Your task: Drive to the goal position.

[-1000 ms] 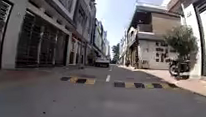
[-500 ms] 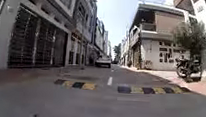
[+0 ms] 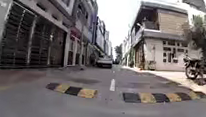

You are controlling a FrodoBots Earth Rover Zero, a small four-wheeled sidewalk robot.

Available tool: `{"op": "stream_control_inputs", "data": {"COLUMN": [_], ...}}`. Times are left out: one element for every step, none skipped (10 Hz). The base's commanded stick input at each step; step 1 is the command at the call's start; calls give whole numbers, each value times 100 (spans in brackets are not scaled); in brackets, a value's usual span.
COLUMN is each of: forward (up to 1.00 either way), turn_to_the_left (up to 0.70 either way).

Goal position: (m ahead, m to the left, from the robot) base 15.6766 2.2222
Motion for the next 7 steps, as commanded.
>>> {"op": "stream_control_inputs", "data": {"forward": [100,100,100,100,100,100,100], "turn_to_the_left": [-9,1,1,1,1,1,1]}}
